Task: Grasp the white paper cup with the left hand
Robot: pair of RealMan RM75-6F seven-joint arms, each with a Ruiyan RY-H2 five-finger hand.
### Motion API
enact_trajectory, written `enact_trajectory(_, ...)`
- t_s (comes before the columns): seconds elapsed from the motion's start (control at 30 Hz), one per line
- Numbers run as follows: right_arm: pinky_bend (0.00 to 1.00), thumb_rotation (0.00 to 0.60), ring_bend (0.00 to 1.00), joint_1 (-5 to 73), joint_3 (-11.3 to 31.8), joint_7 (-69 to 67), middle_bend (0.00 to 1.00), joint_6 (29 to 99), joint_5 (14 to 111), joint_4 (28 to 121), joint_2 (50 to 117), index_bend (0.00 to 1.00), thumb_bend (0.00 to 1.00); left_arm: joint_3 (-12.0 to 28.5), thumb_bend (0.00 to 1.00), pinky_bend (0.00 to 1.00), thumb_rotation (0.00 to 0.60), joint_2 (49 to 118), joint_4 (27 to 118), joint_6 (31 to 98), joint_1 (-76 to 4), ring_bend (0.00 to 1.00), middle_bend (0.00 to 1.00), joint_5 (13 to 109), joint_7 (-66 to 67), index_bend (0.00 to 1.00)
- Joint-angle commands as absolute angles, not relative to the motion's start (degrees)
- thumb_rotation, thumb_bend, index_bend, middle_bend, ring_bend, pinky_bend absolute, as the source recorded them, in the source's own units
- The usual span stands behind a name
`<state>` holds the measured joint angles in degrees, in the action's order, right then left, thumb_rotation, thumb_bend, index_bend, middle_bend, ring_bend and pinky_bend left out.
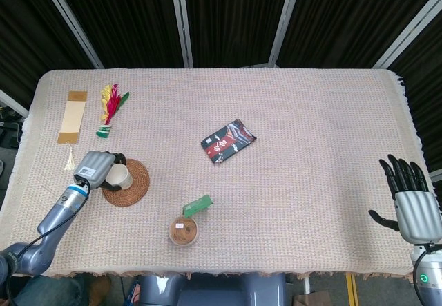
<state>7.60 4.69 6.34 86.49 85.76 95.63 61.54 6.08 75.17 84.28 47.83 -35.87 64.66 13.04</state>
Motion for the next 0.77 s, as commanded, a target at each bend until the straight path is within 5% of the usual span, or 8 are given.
enact_trajectory(0.03, 0.0, 0.6, 0.0, 7.5, 4.7, 6.4, 0.0, 86.4, 85.6, 95.6, 61.6, 0.0, 0.0, 5.8, 0.0, 0.24, 0.6, 75.3, 84.0, 47.4, -36.0, 0.13, 0.14, 65.2, 12.3, 0.18)
enact_trajectory(0.13, 0.0, 0.6, 0.0, 7.5, 4.8, 6.5, 0.0, 86.4, 85.6, 95.6, 61.6, 0.0, 0.0, 5.0, 0.0, 0.02, 0.6, 73.7, 85.4, 45.2, -36.5, 0.0, 0.0, 64.8, 12.4, 0.0)
enact_trajectory(0.37, 0.0, 0.6, 0.0, 7.3, 4.7, 6.3, 0.0, 86.3, 85.9, 96.0, 61.3, 0.0, 0.0, 5.0, 0.0, 0.0, 0.6, 65.5, 95.0, 48.0, -35.2, 0.0, 0.0, 66.2, 11.8, 0.0)
enact_trajectory(0.77, 0.0, 0.6, 0.0, 6.6, 4.2, 4.2, 0.0, 87.3, 88.2, 96.9, 60.1, 0.0, 0.0, 3.3, 0.0, 0.0, 0.6, 60.8, 103.4, 80.0, -20.0, 0.0, 0.0, 79.1, 15.7, 0.0)
